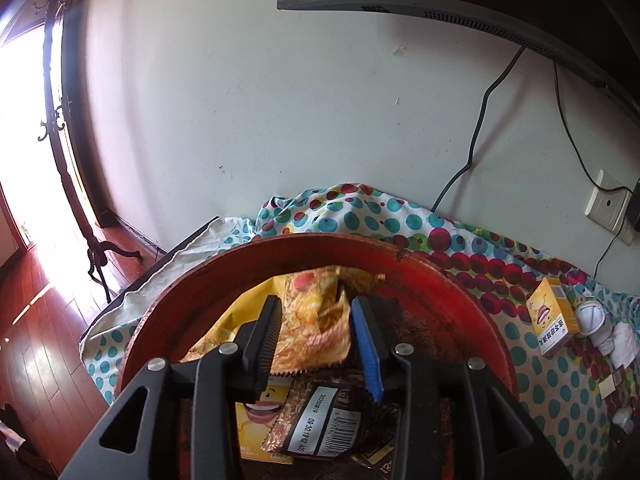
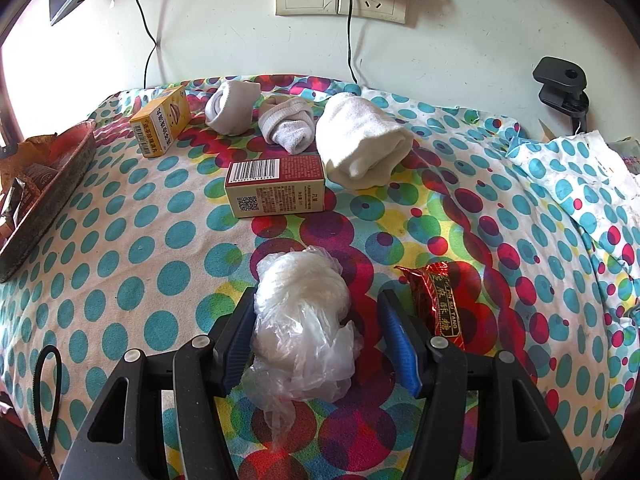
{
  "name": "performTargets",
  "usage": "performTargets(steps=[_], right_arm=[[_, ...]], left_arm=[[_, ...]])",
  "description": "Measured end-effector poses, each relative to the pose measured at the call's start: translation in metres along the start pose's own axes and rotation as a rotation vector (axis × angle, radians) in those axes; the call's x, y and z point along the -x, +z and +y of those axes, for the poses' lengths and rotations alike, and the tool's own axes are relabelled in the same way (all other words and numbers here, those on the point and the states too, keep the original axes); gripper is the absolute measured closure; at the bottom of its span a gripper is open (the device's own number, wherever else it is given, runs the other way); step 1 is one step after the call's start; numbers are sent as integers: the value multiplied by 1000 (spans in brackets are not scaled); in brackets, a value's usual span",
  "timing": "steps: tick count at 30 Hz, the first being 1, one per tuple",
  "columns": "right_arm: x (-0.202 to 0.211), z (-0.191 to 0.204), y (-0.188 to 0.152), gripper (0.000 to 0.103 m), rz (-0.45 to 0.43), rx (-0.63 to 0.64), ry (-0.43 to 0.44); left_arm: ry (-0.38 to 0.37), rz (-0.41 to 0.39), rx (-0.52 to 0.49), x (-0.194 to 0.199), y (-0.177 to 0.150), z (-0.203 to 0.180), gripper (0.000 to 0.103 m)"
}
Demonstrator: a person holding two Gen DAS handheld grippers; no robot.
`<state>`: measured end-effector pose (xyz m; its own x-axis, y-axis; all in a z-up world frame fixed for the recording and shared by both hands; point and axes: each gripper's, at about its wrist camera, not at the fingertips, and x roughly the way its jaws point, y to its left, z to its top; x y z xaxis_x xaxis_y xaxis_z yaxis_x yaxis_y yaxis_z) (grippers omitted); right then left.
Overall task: Organize objects
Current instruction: 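Withdraw the left gripper from the tray while the right gripper carries the plastic bag toward it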
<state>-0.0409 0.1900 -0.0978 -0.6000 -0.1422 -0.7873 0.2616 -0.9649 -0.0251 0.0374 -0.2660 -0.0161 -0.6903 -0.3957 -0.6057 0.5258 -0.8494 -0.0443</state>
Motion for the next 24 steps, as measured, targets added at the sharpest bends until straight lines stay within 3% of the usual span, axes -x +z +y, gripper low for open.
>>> performTargets(steps=[5,10,19,24], right_arm=[[0,1,0,48,-2,3,3],[2,3,0,65,-13,32,-9],[4,11,1,67,-26,62,-32],[7,14,0,67,-29,44,-30]], left_arm=[[-113,-54,6,16,5,-13,54],[-233,-61,-53,26,1,-43,52],[-257,-57,-297,37,-18,-97,51],[-263,-48,-339,39,-20,-99,51]])
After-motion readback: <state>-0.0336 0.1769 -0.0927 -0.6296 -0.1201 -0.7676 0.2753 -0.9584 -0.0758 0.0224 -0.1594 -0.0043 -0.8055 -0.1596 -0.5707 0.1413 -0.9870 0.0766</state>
